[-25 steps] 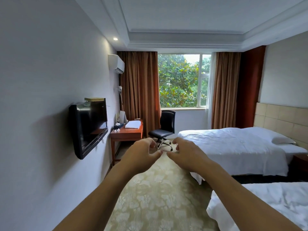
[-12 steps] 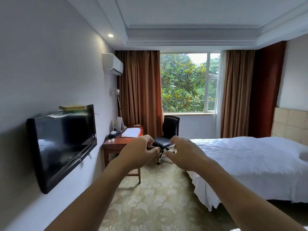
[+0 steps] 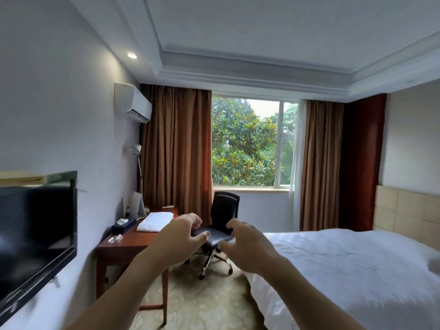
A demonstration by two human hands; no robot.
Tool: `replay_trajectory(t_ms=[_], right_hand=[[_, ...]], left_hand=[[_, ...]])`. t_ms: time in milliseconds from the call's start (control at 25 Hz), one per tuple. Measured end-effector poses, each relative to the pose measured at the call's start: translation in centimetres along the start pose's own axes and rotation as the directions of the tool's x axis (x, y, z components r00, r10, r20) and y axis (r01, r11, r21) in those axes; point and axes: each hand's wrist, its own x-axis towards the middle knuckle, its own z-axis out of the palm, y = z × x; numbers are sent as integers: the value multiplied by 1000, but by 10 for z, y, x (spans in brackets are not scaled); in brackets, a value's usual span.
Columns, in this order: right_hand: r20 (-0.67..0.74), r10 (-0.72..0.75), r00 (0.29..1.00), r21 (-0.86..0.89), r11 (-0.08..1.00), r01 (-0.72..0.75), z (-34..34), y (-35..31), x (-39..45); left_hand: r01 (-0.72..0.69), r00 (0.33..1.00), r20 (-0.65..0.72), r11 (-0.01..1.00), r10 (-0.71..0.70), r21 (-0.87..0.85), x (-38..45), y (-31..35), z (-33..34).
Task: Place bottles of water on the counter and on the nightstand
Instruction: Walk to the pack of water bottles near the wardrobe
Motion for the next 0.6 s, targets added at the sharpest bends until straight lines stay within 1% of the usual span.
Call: replay_trajectory(t_ms=[120,280,400,480,600], right_hand=[[-17,10,1000,14,1000,-10,18,17,85],[1,36,999,20,999,-36,49,38,159],[-8,22,1000,38,999,-22,66,49,204],[3,-9,1000,30,1000,9,79,51,226],[40,-77,996,43,996,75,93,44,253]], left_hand=[[3,1000,1,1000,-3,5,83,-40,13],[5,1000,13,999,-6,41,153,-73,32],[6,1000,18,999,-7,36,188,-95,45],[11,1000,-6,998,-11,55,200,-109,50],[57,998,-32,995,-55,82,212,-124,44]])
